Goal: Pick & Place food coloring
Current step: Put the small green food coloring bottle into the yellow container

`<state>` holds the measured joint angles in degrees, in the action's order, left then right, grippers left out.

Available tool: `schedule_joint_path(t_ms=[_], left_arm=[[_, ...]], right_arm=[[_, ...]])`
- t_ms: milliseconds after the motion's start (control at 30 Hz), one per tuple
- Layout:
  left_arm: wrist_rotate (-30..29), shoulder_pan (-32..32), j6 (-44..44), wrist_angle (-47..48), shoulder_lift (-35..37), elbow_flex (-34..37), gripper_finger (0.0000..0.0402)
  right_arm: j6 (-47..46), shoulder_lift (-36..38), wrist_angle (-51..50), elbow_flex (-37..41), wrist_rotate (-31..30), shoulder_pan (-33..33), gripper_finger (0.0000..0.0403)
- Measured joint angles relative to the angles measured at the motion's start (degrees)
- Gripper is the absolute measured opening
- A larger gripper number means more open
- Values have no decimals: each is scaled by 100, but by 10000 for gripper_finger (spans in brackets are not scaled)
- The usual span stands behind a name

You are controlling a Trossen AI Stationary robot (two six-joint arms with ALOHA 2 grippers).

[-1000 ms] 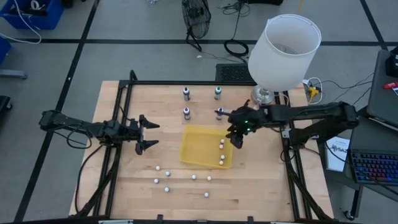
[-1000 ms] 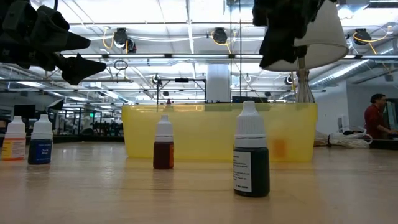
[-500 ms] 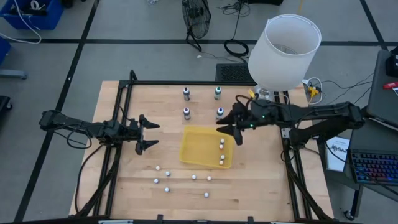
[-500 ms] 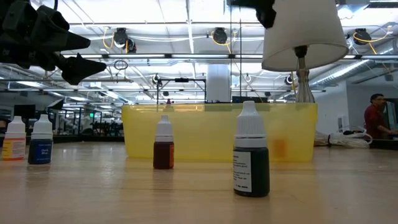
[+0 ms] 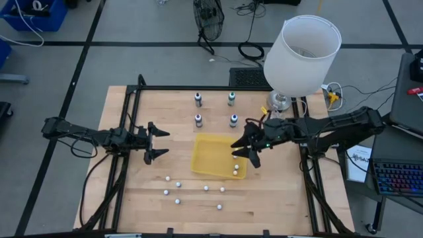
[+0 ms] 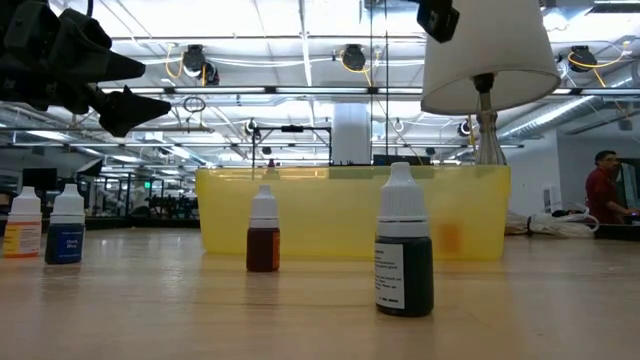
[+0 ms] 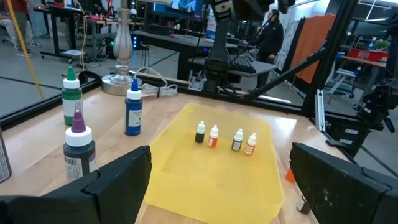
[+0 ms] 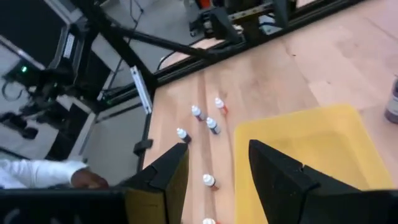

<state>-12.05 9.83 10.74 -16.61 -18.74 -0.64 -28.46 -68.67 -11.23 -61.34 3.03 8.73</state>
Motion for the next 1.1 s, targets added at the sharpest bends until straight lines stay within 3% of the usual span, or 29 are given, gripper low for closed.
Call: schedule_joint_path(t_ms=[267,400,467,567,667,800,967,1100], left_arm=[[-1,1,1,5,2,1,379],[0,0,2,3,2,2,379],[0,0,0,5,0,0,379],[0,2,1,5,1,1,379],[0,0,2,5,2,0,379],[-2,0,2,-7,1,0,379],[-2,0,0,5,2,0,379],[-1,0,2,-9,2,1,379]], right_arm=[[529,-317,433,0,-70,37,155],[1303,-667,1107,-5,841,227,164],[1662,-897,1188,-130,880,534,169],[2288,-1295,793,-534,433,1137,178],[2887,-1855,49,-1123,-493,1768,188],[3039,-2721,-1017,-2051,-1379,2318,200],[2637,-3734,-1999,-3070,-1501,2556,205],[2458,-4246,-2517,-3383,-1497,2590,201]])
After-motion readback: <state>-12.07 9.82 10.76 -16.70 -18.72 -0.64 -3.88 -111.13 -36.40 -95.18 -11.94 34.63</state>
